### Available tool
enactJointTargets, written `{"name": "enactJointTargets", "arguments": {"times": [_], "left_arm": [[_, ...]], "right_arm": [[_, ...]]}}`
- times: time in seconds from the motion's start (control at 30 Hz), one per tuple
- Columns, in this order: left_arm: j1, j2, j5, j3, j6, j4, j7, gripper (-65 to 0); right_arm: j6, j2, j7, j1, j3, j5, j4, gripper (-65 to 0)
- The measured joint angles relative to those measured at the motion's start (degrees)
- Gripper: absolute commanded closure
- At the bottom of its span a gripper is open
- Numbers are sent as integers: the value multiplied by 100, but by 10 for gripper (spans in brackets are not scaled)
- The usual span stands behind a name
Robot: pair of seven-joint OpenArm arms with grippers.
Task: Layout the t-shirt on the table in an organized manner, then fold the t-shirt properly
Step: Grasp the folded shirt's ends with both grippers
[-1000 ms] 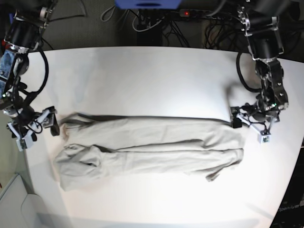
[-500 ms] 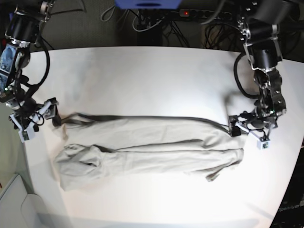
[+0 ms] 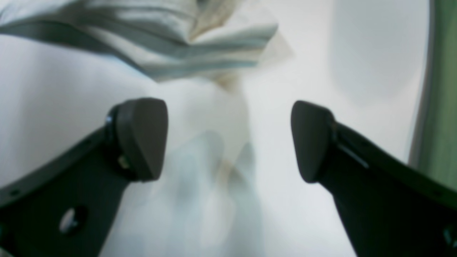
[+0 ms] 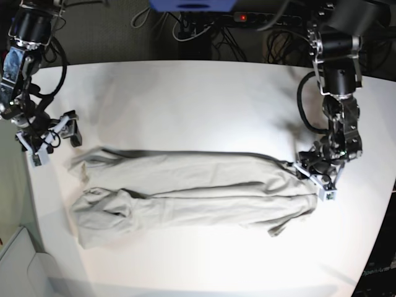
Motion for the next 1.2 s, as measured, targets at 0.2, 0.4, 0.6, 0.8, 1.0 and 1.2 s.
{"name": "enactJointTargets", "arguments": {"times": [0.2, 0.4, 0.6, 0.8, 1.0, 1.2], "left_arm": [[94, -2, 44, -9, 0, 525, 450, -11], [90, -22, 35, -15, -28, 1257, 990, -4], [98, 2, 22, -557, -37, 1928, 1799, -4], [153, -15, 55, -715, -35, 2732, 2450, -4], [354, -13, 63, -713, -35, 2918, 2577, -4], [417, -15, 61, -713, -37, 2933, 2586, -4]], "right_arm": [[-42, -39, 761, -81, 177, -24, -538, -548], [-24, -166, 1241, -22, 125, -17, -955, -548], [-28, -273, 1554, 393, 122, 2, -1648, -548], [-46, -256, 1622, 769, 114, 17, -2149, -548], [-48, -243, 1764, 826, -612, 26, -2151, -548], [-39, -472, 2232, 780, -1047, 70, -2140, -548]]}}
